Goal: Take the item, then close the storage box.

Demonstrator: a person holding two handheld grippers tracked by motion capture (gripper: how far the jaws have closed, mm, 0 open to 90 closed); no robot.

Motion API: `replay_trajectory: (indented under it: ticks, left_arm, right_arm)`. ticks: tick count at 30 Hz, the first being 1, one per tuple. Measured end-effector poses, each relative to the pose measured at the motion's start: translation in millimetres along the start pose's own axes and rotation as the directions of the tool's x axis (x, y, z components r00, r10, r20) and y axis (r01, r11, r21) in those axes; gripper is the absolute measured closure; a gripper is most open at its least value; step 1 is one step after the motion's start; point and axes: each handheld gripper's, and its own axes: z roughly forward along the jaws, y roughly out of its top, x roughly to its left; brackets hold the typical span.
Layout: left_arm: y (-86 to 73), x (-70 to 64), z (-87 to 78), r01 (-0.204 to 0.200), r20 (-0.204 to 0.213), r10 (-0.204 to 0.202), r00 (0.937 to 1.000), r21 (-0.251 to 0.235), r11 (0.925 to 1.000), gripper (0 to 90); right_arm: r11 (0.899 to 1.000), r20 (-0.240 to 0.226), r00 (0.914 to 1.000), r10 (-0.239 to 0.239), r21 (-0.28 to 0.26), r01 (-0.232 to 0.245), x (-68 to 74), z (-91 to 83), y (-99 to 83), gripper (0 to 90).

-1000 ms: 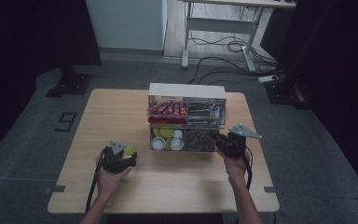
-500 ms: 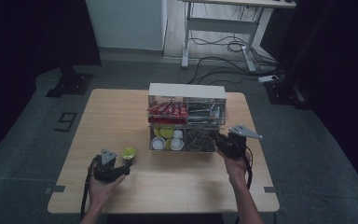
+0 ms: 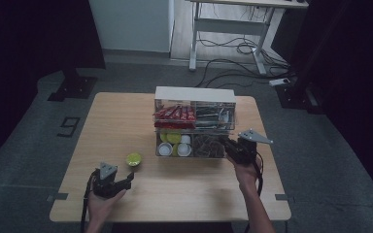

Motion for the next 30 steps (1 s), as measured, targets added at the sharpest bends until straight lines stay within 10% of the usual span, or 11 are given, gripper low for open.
replay_trajectory:
  ticks: [30]
  left_arm:
    - [-4.7,-5.2,-0.3,0.026,0.031,-0.026,0.9992,0.008,0.9996,28.9]
  right_arm:
    - [0.999,-0.023,0.9992,0.033,-0.033,-0.034,-2.4,-13.3,-20.3,87.7]
